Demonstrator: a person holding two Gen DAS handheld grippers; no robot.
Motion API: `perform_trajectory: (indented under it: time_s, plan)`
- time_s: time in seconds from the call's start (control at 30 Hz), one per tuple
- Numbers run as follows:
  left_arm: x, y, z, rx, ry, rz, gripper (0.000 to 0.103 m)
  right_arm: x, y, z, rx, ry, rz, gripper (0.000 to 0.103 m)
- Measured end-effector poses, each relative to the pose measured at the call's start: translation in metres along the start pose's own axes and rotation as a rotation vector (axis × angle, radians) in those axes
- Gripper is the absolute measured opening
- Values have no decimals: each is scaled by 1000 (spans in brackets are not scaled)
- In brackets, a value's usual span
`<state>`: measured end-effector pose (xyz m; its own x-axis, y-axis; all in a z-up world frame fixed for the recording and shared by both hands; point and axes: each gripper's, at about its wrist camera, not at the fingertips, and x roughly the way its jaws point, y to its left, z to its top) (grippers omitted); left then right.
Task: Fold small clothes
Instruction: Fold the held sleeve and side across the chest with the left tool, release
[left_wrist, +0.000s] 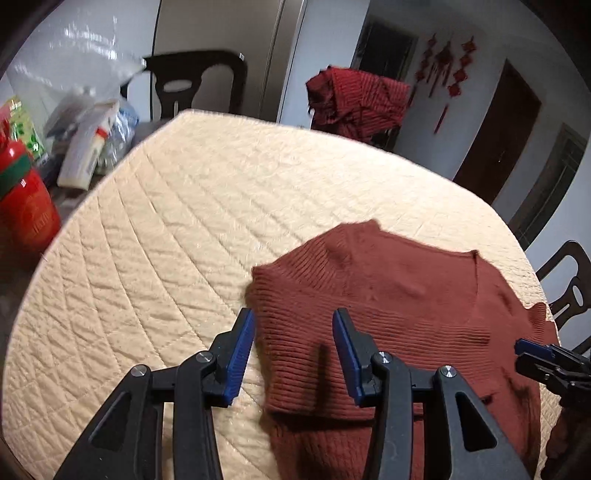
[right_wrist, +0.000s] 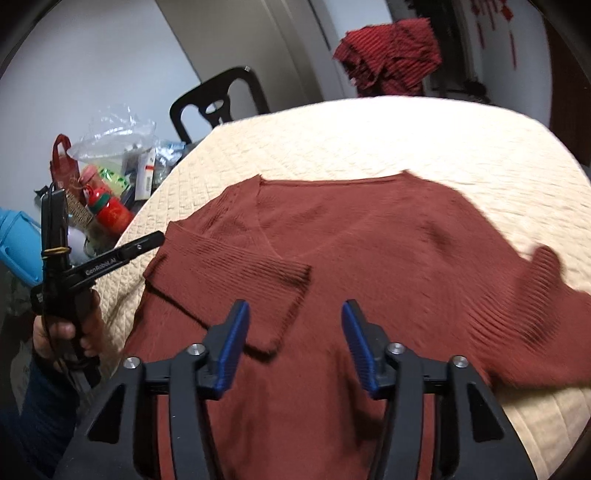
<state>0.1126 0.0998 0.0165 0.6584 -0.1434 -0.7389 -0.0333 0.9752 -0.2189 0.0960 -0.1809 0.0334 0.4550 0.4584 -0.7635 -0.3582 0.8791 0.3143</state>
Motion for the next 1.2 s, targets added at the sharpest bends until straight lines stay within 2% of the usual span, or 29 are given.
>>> perform_trajectory:
  time_s: [0.07,0.13,0.17,0.2,0.23,0.27,0.4,0.5,0.6,0.7,0.8,0.9,0.97,1.0,1.13,1.2]
  plan:
    - [10,2,-1,-6,31,-18,38,20,2,6,-8,46,-3,50]
    - [16,3,-4,-3,34,-8,35,32,0,8,-12,70,-23,32]
    - [16,3,-5,1,28,-10,26,33,2,11,-27,63,-37,26]
    - [15,4,-6,4,22,-11,19,32,2,12,-31,66,-37,11]
    - [12,5,-6,4,15,-19,17,30,3,15,-27,60,-18,4]
    - [11,6,-5,-1,6,-33,13,27,4,18,-28,47,-8,4]
    - [0,12,-5,-32,-48,-80,12,16,9,33,-46,-27,6,4]
    - [6,12,-4,-41,-40,-61,13,33,3,37,-46,4,-28,4]
    - [9,16,-5,-59,-20,-41,17,45,-10,35,22,54,-48,4]
    - [-3,17,-5,-63,-47,-43,16,26,-8,30,14,8,-31,14]
    - [-22,11,-7,-38,-93,-51,16,10,1,21,-23,-14,-5,14]
    - [-25,1,-14,-11,-64,-82,16,18,9,10,-62,30,4,14]
    - [-13,-6,-23,25,-14,-67,16,30,9,3,-81,73,-20,14]
    - [-6,-7,-26,35,6,-44,16,28,8,1,-80,57,-17,14]
    - [-13,-10,-28,46,-6,-28,17,14,3,-1,-69,47,-17,14]
    - [-20,-14,-29,54,-11,-30,26,-1,0,-8,-67,20,-25,14]
